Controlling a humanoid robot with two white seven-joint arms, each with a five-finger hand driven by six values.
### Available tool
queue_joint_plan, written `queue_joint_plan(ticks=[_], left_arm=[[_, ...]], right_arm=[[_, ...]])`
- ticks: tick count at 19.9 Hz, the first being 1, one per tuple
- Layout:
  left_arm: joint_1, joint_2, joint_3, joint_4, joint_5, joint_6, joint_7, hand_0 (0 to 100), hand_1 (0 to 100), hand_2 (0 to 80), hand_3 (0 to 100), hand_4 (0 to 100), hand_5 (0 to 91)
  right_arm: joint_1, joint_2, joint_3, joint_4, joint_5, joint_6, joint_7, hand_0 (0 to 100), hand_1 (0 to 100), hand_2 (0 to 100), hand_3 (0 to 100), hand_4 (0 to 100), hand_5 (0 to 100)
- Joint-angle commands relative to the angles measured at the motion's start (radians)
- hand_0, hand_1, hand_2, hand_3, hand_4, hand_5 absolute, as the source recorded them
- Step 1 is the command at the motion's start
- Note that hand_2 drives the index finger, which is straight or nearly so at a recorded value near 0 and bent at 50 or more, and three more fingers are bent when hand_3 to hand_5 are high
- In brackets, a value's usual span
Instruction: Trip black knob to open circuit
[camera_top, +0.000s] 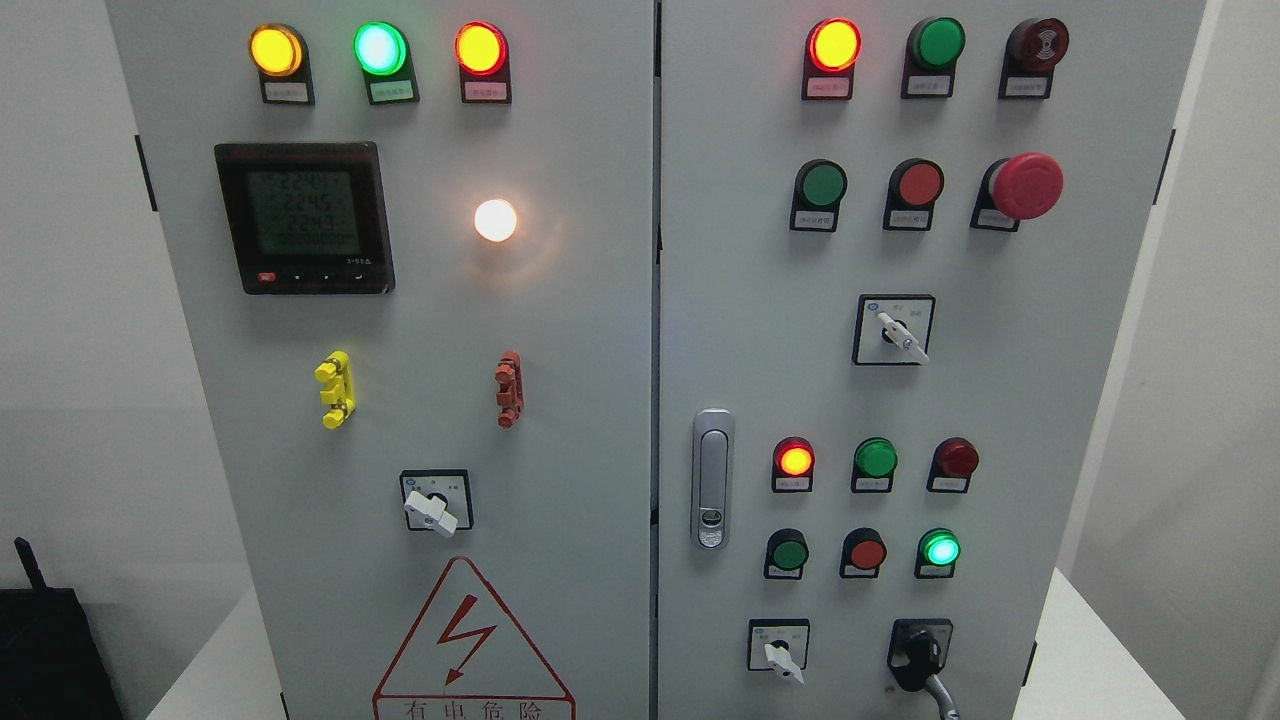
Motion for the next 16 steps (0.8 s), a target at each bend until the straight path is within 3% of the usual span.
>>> queue_joint_plan(ticks=[1, 16], left_arm=[[-0.002, 0.0, 0.002, 0.0, 0.001, -0.002, 0.0, 12, 39, 0.0, 0, 0, 0.0], [-0.002, 0.0, 0.002, 0.0, 0.002, -0.002, 0.0, 12, 39, 0.0, 0, 0, 0.0]], right_arm=[[-0.01, -0.002, 0.003, -0.037, 0.001, -0.013, 0.025, 0, 0, 10, 100, 100, 100], [-0.007, -0.011, -0.026, -0.034, 0.001, -0.004, 0.026, 0, 0, 10, 100, 100, 100]])
